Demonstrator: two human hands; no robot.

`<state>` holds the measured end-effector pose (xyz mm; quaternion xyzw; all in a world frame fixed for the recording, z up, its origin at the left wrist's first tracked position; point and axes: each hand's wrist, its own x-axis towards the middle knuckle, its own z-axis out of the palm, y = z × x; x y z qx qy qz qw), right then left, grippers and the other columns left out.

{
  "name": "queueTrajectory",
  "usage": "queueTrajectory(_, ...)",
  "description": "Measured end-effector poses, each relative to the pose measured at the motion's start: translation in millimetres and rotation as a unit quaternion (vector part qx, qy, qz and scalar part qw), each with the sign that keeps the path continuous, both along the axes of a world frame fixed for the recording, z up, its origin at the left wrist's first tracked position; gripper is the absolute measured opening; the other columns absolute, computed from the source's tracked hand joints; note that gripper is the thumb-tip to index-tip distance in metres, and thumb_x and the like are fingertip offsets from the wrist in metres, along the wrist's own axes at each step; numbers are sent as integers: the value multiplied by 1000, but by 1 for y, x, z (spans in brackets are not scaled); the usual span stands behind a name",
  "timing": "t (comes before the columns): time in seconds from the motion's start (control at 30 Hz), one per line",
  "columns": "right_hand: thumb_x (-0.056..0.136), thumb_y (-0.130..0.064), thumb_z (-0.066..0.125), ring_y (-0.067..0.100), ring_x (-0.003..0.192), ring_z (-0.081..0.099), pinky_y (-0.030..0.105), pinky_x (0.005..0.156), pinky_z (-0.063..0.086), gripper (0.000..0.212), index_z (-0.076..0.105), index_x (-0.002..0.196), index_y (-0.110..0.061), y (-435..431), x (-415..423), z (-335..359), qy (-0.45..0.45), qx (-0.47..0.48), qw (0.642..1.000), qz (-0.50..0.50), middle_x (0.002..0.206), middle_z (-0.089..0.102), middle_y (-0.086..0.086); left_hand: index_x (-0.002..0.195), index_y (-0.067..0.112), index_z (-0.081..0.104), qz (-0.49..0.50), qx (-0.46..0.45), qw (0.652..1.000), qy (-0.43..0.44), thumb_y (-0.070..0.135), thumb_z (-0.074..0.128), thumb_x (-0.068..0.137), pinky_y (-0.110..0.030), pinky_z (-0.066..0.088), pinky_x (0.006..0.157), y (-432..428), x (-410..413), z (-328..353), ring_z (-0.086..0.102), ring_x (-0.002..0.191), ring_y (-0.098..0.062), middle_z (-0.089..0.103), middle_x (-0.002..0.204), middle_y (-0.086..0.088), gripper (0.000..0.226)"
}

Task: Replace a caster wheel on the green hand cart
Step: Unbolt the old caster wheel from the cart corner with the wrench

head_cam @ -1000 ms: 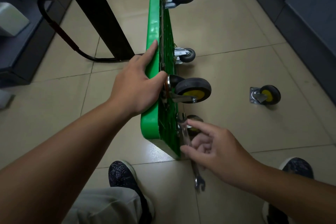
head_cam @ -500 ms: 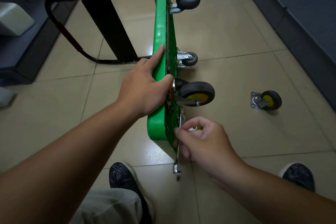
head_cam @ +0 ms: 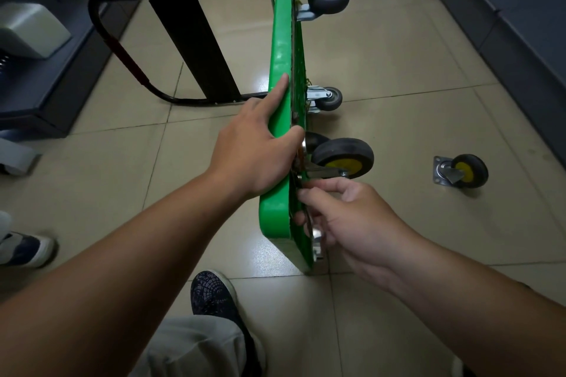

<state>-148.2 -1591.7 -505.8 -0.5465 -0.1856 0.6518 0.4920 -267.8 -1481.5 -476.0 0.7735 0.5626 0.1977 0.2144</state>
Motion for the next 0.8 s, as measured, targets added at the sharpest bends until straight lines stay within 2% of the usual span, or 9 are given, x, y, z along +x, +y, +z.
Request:
queueTrajectory(0.13,93,-8,68,10,35,43,15,37,33,18,56,106,-9,-9,-4,-11,-65,34,997,26,43,54,3,158,56,18,1,-7,1000,1,50,54,95,-32,34,80,0,-1,2,50,98,-15,48,113,12,73)
queueTrajectory(0.3,93,-18,73,9,38,43,17,41,35,21,57,105,-15,-21,0,-22,-79,67,993,52,47,56,3,158,56,18,1,-13,1000,2,51,54,94,-29,35,71,-2,0,3,50,94,-14,47,109,13,74)
queueTrajectory(0.37,95,-18,72,8,40,45,17,43,36,18,57,104,-18,-25,1,-30,-93,93,990,59,48,58,1,158,55,18,-2,-17,1000,-2,52,52,91,-30,38,74,-3,-1,4,51,96,-14,48,113,13,75)
queueTrajectory(0.47,95,-14,71,8,44,51,19,46,40,20,60,100,-30,-29,4,-48,-105,124,985,61,54,63,1,159,54,18,-6,-22,1000,-10,50,53,92,-34,44,81,-4,0,5,53,100,-14,47,115,13,75)
queueTrajectory(0.57,97,-9,67,6,48,52,18,48,41,38,63,94,-47,-31,8,-69,-142,152,976,68,61,68,0,159,53,19,-8,-24,1000,-15,48,54,93,-36,47,83,-5,1,5,53,100,-13,48,116,13,75)
queueTrajectory(0.7,94,-4,70,3,64,66,12,59,49,45,70,101,-49,-19,19,-92,-210,182,959,48,79,75,-4,158,55,22,-5,-18,1000,-19,49,54,90,-32,44,88,-6,1,6,51,106,-9,52,130,15,76)
queueTrajectory(0.8,93,-7,72,1,61,59,15,58,46,38,72,105,-44,-5,29,-105,-258,210,942,55,85,75,-2,157,56,24,-2,-27,999,-36,51,52,84,-37,50,97,-7,2,8,55,112,-9,53,135,16,79)
